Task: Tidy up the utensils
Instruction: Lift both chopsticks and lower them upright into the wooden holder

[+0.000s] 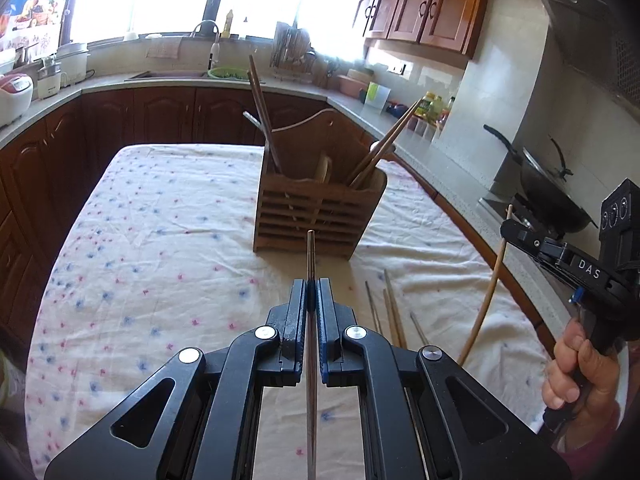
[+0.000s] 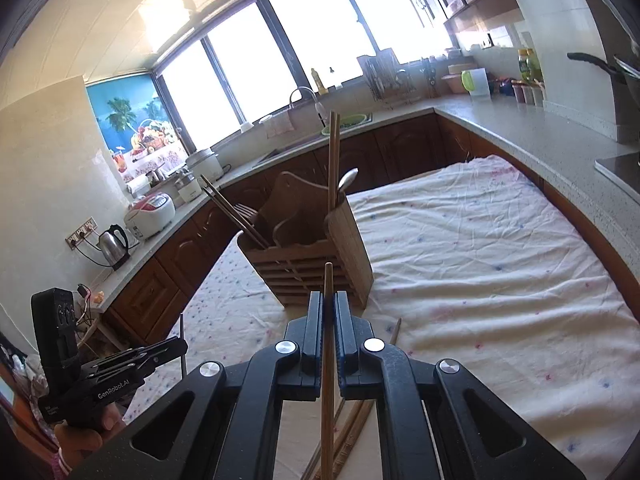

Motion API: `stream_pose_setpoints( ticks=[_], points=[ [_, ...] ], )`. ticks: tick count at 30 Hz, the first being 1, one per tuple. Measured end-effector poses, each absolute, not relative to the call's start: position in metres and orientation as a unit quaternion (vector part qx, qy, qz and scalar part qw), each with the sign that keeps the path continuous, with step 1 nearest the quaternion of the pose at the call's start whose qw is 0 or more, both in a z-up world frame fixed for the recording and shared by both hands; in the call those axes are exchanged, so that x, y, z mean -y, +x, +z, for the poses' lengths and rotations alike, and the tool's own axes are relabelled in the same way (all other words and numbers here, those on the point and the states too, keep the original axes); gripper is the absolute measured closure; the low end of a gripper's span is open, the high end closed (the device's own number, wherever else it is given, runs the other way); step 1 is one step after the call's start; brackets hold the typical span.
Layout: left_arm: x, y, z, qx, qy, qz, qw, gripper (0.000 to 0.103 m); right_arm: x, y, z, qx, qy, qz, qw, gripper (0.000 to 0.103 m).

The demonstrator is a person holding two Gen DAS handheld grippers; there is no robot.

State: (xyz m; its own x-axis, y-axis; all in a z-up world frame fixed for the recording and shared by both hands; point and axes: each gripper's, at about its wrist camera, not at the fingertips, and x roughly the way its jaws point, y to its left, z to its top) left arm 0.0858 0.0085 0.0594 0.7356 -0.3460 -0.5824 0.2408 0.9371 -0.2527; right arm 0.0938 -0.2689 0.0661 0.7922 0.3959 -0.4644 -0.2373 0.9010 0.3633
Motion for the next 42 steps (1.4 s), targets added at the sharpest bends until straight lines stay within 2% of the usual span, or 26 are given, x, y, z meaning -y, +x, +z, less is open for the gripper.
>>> stream_pose_setpoints(
  ticks=[11,25,42],
  points=[
    [-0.021,0.077,0.088,-0.29,-0.092,-0.157,0.939,0.099,0.274,0.078,0.104,-0.218,0.143,0.172,0.95,0.098],
    [-0.026,0.088,0.107,-0.259,-0.097,-0.151,0.949,0.099,0.269,0.093,0.113,-0.204,0.136,0.173,0.954,0.098],
    [-0.028,0.146,0.187,-0.144,-0.087,-0.128,0.977,0.099,0.264,0.147,0.176,-0.111,0.144,0.159,0.97,0.098]
  ],
)
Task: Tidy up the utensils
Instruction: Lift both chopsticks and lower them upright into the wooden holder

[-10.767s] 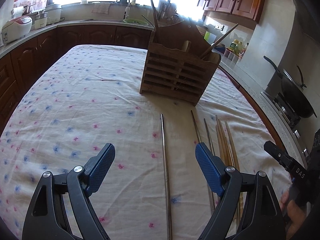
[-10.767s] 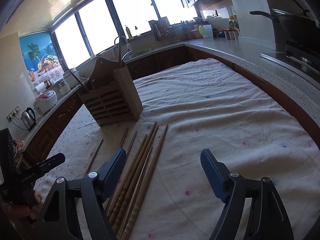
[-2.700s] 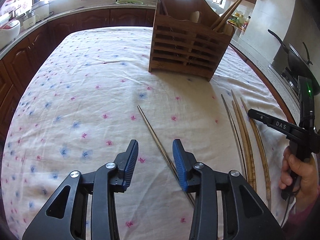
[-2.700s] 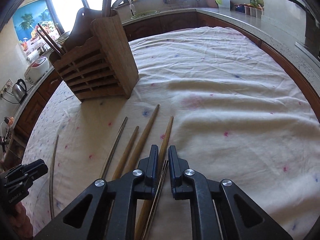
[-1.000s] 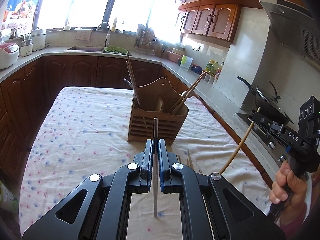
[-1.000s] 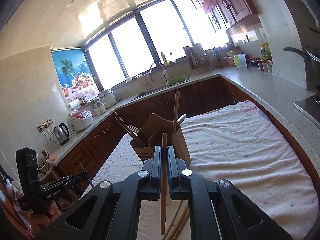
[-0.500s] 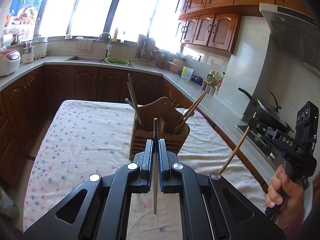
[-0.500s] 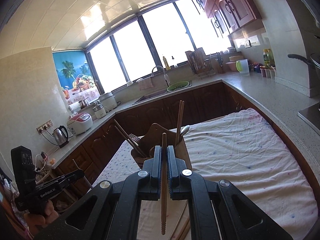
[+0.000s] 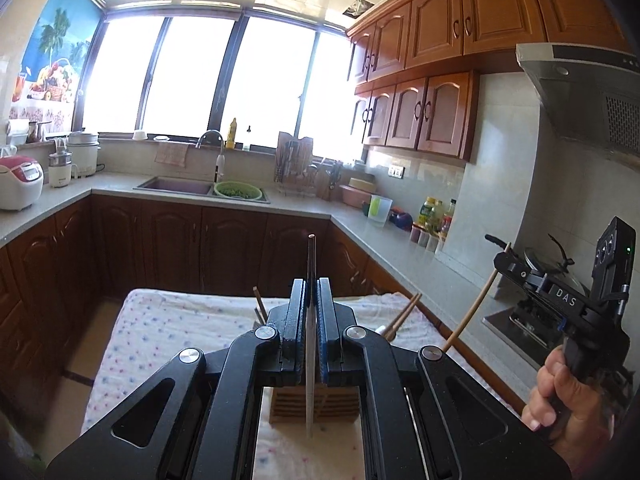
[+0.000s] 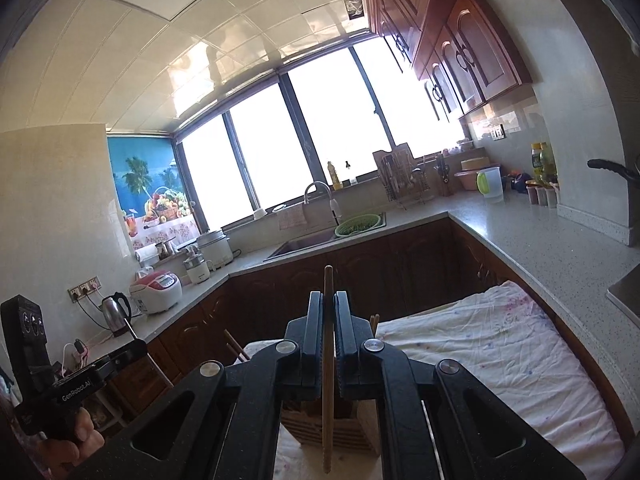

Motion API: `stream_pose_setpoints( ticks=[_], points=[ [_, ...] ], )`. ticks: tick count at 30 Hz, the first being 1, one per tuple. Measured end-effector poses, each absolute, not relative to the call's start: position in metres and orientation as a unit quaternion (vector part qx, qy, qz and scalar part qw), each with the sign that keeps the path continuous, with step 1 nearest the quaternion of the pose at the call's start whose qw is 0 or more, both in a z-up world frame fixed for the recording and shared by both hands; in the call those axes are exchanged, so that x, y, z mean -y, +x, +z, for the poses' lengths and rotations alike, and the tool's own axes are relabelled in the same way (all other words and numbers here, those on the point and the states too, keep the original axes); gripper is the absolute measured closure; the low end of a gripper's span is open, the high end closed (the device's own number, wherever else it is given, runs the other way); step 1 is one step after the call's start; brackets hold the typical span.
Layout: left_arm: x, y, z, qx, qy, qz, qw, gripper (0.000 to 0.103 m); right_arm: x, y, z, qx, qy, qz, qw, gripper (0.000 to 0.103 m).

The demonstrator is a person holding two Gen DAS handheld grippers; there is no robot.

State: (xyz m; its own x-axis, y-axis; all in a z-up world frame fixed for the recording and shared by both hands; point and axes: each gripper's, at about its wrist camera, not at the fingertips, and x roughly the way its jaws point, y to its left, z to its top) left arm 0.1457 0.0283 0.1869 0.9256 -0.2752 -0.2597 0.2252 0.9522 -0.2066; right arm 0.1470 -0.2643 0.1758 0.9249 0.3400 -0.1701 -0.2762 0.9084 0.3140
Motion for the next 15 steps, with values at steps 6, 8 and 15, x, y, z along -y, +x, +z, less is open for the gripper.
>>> stream_pose_setpoints(
  ticks=[6,8,15],
  points=[
    [-0.031,0.183,0.187,-0.124,-0.113,-0.111,0.98,0.099,0.261,0.172,0.192,-0.071,0.139,0.136,0.978,0.098],
    [-0.031,0.194,0.181,-0.121,-0.12,-0.105,0.98,0.099,0.258,0.181,0.192,-0.065,0.133,0.127,0.981,0.098],
    [-0.031,0.222,0.144,-0.142,-0.128,-0.086,0.978,0.099,0.249,0.211,0.166,-0.086,0.127,0.117,0.981,0.098]
  ],
)
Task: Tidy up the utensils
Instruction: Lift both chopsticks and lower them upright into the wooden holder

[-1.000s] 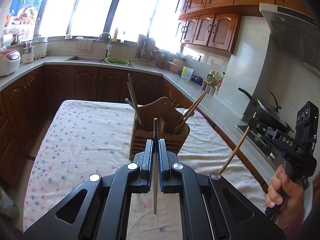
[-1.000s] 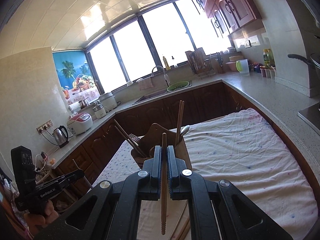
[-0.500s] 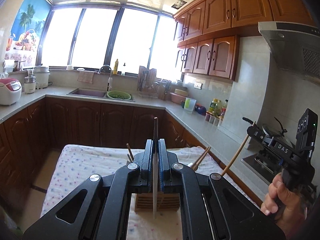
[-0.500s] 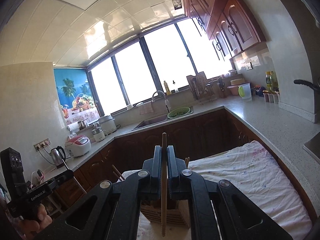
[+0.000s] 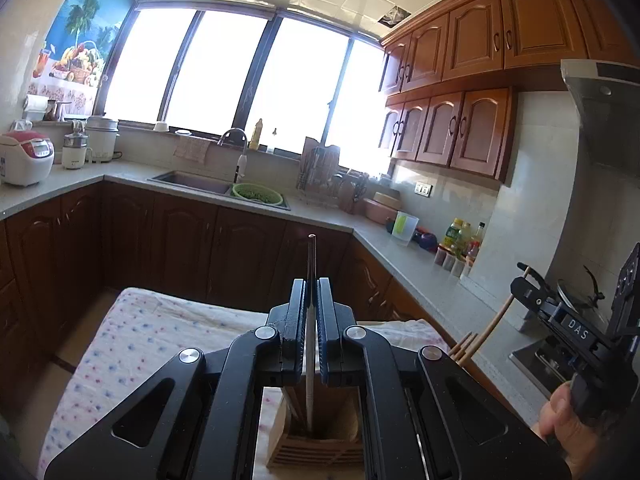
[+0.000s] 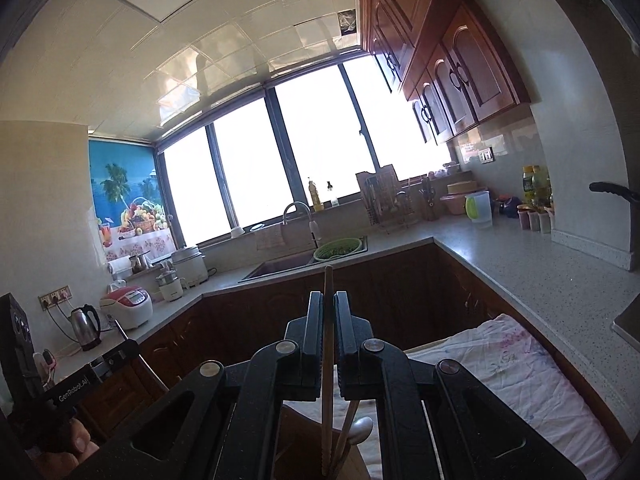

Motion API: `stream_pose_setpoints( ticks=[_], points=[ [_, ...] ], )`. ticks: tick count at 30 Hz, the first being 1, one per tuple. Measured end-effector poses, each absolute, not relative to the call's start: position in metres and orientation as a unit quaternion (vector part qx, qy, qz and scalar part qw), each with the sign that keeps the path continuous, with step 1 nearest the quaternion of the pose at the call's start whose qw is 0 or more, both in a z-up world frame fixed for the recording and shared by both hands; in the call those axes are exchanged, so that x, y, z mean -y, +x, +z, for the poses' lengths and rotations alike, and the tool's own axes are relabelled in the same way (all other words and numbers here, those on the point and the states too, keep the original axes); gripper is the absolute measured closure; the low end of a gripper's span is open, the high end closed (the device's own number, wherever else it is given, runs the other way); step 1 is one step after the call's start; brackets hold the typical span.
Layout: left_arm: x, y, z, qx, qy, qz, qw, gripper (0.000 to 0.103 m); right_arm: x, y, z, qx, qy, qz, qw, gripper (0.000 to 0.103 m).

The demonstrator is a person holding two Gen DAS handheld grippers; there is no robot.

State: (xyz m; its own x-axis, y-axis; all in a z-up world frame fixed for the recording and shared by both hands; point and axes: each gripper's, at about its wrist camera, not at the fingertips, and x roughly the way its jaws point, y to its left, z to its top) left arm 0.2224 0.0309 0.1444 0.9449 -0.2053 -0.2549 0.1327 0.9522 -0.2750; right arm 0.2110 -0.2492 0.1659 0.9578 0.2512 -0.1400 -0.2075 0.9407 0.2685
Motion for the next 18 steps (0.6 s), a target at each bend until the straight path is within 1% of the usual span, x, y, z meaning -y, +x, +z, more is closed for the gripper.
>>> stream_pose_setpoints(
  ticks=[8,16,18],
  points=[
    [-0.03,0.231,0.103,-0.187,-0.126,-0.081,0.971,0.099,0.246,0.228,0.117,-0.139,0.136,0.116,0.974,0.098],
    [-0.02,0.233,0.083,-0.216,-0.111,-0.085,0.966,0.098,0.238,0.236,0.096,-0.181,0.128,0.121,0.968,0.097],
    [-0.018,0.233,0.083,-0.216,-0.108,-0.083,0.967,0.097,0.238,0.235,0.094,-0.181,0.126,0.117,0.968,0.097]
  ],
)
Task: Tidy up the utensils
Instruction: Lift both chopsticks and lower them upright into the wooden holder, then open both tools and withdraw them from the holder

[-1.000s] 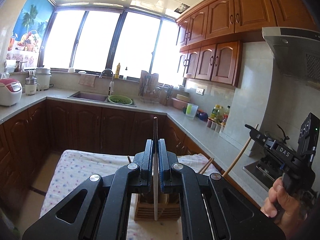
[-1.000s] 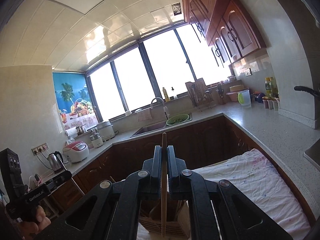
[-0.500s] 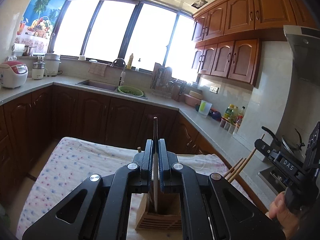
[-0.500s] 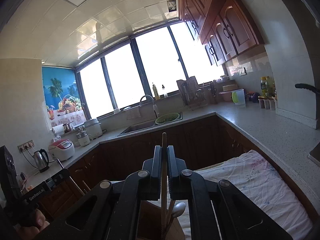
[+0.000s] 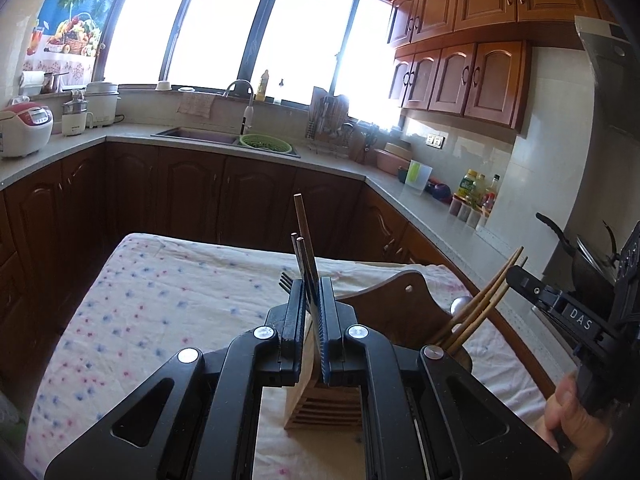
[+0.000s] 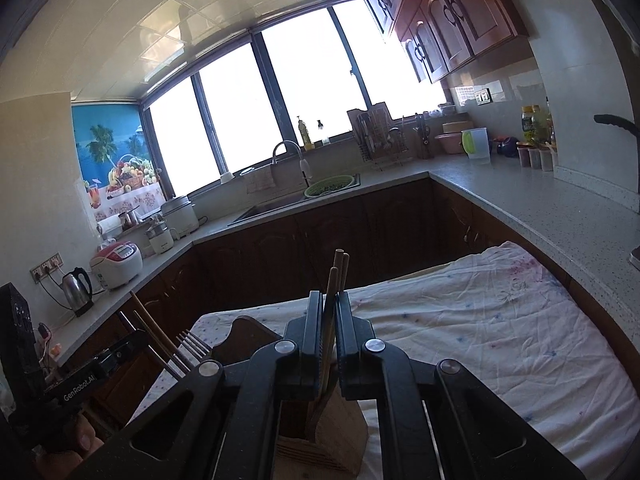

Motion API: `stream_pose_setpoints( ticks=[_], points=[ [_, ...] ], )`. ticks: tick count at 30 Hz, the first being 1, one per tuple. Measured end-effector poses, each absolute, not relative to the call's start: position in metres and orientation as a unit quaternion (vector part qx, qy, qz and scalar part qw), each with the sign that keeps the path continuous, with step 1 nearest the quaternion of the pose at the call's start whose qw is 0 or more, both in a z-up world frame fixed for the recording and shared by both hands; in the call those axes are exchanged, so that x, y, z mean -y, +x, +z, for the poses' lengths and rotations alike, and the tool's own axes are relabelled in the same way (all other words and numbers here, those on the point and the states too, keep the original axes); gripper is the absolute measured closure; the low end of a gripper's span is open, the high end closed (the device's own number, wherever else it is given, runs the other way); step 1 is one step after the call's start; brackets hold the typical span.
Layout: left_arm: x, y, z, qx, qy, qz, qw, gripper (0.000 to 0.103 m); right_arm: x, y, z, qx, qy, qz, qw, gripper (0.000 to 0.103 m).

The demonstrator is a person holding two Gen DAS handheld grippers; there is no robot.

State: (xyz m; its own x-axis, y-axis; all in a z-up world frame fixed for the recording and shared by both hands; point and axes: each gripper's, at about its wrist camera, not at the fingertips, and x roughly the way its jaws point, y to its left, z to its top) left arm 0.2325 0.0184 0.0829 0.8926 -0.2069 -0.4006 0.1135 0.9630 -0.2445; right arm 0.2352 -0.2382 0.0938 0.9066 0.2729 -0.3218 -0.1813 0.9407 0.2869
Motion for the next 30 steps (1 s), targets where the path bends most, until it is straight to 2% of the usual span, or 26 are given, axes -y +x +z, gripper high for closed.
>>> stream_pose_setpoints(
  ticks=[11,14,15,16,17,18,19,20,21,22,23,30],
  points=[
    [-0.02,0.236,0.087,-0.229,-0.108,-0.087,0.963,0.097,0.242,0.238,0.093,-0.191,0.142,0.12,0.964,0.097],
    [-0.024,0.234,0.089,-0.233,-0.116,-0.091,0.961,0.096,0.244,0.236,0.094,-0.19,0.149,0.121,0.963,0.089],
    [-0.025,0.233,0.09,-0.235,-0.118,-0.092,0.96,0.092,0.246,0.235,0.095,-0.188,0.154,0.122,0.962,0.086],
    [-0.027,0.231,0.092,-0.236,-0.121,-0.092,0.96,0.087,0.248,0.233,0.097,-0.185,0.158,0.124,0.962,0.076],
    [-0.028,0.228,0.094,-0.234,-0.124,-0.092,0.96,0.074,0.25,0.23,0.099,-0.181,0.161,0.123,0.962,0.062],
    [-0.029,0.223,0.096,-0.229,-0.126,-0.089,0.961,0.058,0.252,0.226,0.102,-0.174,0.165,0.123,0.963,0.054],
    [-0.03,0.218,0.098,-0.225,-0.126,-0.085,0.962,0.05,0.255,0.222,0.106,-0.167,0.169,0.124,0.963,0.04],
    [-0.031,0.212,0.101,-0.22,-0.127,-0.081,0.964,0.036,0.257,0.217,0.109,-0.159,0.173,0.124,0.964,0.029],
    [-0.031,0.206,0.103,-0.214,-0.126,-0.078,0.966,0.028,0.26,0.212,0.112,-0.152,0.178,0.125,0.964,0.023],
    [-0.032,0.2,0.105,-0.209,-0.124,-0.076,0.967,0.026,0.263,0.206,0.115,-0.143,0.183,0.129,0.964,0.012],
    [-0.032,0.194,0.107,-0.205,-0.121,-0.076,0.968,0.023,0.265,0.201,0.117,-0.134,0.187,0.131,0.964,0.006],
    [-0.033,0.156,0.107,-0.196,-0.116,-0.076,0.971,0.014,0.282,0.16,0.125,-0.109,0.19,0.133,0.967,0.003]
  ],
)
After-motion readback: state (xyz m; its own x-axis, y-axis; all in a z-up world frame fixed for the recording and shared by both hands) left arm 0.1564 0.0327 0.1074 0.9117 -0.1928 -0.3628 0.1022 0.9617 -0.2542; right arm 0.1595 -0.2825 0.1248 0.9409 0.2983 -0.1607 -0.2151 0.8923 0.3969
